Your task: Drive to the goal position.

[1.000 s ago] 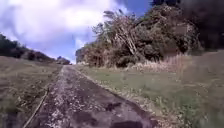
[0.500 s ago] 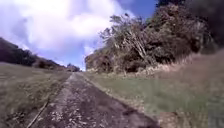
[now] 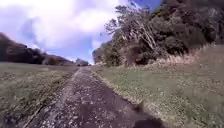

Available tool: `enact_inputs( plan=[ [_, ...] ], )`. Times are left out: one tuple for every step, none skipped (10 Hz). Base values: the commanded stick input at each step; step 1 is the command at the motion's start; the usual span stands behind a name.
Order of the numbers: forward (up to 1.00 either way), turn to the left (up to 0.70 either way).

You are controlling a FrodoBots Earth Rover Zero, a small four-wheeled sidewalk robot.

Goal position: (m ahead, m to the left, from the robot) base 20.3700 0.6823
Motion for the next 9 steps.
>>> enact_inputs(
  plan=[
    [0.85,0.25],
    [0.85,0.32],
    [0.85,0.34],
    [0.85,0.34],
    [0.85,0.34],
    [0.85,0.34],
    [0.85,0.34],
    [0.85,0.34],
    [0.85,0.34]
  ],
)
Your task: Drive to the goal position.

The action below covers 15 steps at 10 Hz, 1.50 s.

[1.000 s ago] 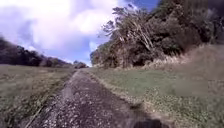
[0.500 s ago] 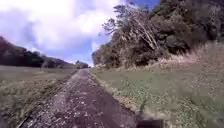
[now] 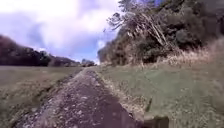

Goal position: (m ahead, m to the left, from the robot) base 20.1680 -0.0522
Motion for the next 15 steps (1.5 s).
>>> enact_inputs(
  plan=[
    [0.85,0.00],
    [0.85,0.00],
    [0.85,0.00],
    [0.85,0.00],
    [0.85,0.00],
    [0.85,0.00],
    [0.85,0.00],
    [0.85,0.00],
    [0.85,0.00],
    [0.85,0.00],
    [0.85,0.00],
    [0.85,0.00],
    [0.85,0.00],
    [0.85,0.00],
    [0.85,0.02]
  ],
)
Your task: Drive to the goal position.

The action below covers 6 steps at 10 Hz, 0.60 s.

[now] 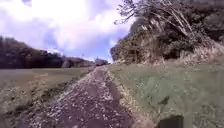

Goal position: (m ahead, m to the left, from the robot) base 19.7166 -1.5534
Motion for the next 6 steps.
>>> enact_inputs(
  plan=[
    [0.85,0.03],
    [0.85,0.32],
    [0.85,0.34],
    [0.85,0.34],
    [0.85,0.34],
    [0.85,0.34]
  ],
)
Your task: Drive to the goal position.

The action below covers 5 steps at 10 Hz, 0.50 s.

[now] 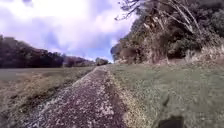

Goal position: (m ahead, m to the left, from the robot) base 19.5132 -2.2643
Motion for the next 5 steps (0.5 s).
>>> enact_inputs(
  plan=[
    [0.85,0.34],
    [0.85,0.34],
    [0.85,0.11],
    [0.85,0.06],
    [0.85,0.00]
  ],
)
